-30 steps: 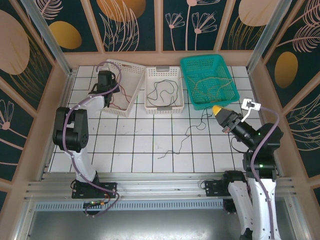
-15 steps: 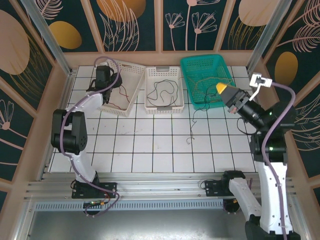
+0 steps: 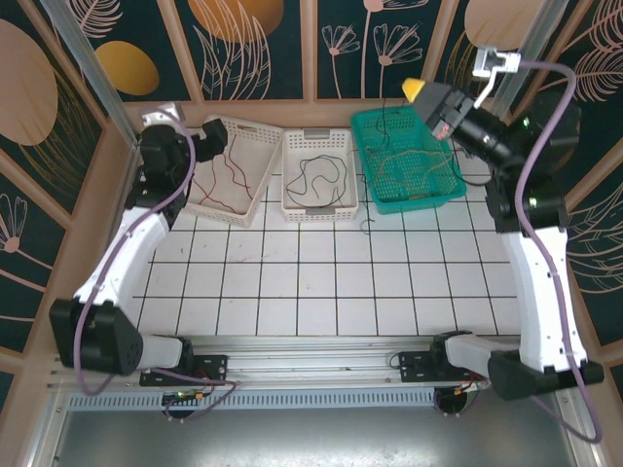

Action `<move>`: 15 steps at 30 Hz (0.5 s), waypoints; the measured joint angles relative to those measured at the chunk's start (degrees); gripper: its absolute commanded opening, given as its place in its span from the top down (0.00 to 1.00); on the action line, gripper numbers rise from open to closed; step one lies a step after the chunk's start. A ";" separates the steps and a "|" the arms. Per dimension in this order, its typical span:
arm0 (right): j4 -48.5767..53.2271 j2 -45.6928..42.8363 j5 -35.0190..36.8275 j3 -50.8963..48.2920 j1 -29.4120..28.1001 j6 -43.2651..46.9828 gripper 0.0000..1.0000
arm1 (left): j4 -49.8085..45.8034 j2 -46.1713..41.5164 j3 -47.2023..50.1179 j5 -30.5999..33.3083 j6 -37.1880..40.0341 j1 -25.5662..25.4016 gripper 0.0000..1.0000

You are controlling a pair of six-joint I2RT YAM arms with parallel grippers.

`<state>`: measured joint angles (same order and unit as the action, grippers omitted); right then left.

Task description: Untangle the cables

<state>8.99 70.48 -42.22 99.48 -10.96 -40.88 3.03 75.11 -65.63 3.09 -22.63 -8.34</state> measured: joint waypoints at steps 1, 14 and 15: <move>0.50 2.08 0.17 2.43 -0.35 0.31 1.00 | 0.74 -1.84 2.25 0.07 -0.20 0.00 0.01; 9.16 30.51 1.92 32.98 -3.65 5.22 1.00 | 6.88 -9.22 13.94 3.04 -2.14 0.00 0.02; 9.46 32.15 1.92 34.01 -3.76 5.57 1.00 | 7.21 -9.60 14.23 3.58 -2.14 0.00 0.01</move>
<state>18.46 102.63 -40.29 133.49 -14.72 -35.31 10.24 65.52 -51.40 6.68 -24.77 -8.34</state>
